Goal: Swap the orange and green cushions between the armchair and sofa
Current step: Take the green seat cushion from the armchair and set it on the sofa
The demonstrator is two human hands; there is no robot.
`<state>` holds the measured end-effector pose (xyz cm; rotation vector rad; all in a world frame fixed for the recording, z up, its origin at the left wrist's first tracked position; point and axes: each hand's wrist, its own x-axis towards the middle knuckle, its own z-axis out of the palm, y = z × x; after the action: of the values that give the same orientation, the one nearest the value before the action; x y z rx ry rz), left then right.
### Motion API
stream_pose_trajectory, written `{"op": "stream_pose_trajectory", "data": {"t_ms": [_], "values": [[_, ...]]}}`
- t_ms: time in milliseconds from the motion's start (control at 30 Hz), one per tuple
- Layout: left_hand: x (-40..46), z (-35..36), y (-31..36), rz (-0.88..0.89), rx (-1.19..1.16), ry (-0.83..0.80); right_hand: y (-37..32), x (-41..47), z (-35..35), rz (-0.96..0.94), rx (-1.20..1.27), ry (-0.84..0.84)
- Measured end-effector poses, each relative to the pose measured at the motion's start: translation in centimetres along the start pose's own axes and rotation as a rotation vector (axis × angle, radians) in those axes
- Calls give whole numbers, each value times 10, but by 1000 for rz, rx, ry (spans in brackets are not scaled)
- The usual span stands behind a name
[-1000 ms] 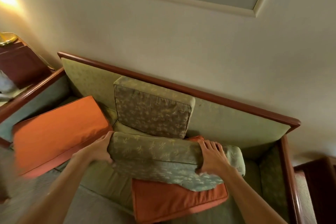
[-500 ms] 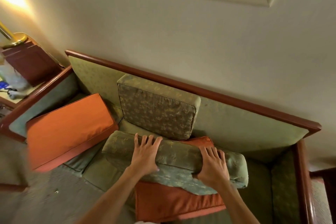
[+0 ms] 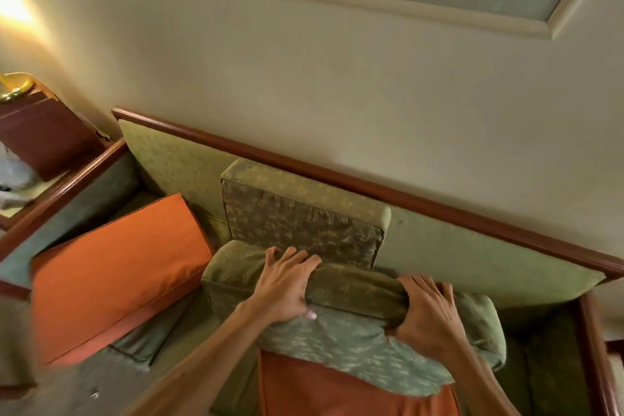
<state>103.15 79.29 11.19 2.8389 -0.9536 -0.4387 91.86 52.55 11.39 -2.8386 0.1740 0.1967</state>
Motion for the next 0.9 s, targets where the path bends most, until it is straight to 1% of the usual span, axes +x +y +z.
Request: {"op": "stream_pose_trajectory", "data": {"t_ms": [100,200,300,433,567,667,800,900], "values": [[34,-29,-24,67,-15,21,-15,27,-26,17,-37,31],[82,-42,-52,101,-29,-12,-25,70,-37,60,-68,16],[134,-15,-88,73,-110,-56,-30,130,-15,113,-99,-113],[191,35,-125,-25,-157,-145,-30,205,29,168,-184,-297],[226,52,-143,-9,-164,-185,-17,258,34,196,-267,-461],[236,59,-148,-23,-178,-195,-12,268,41,199,-262,-482],[246,61,-150,-47,-201,-219,-10,277,46,217,-237,-467],[244,60,-150,-56,-190,-203,-10,278,47,221,-230,-457]]}}
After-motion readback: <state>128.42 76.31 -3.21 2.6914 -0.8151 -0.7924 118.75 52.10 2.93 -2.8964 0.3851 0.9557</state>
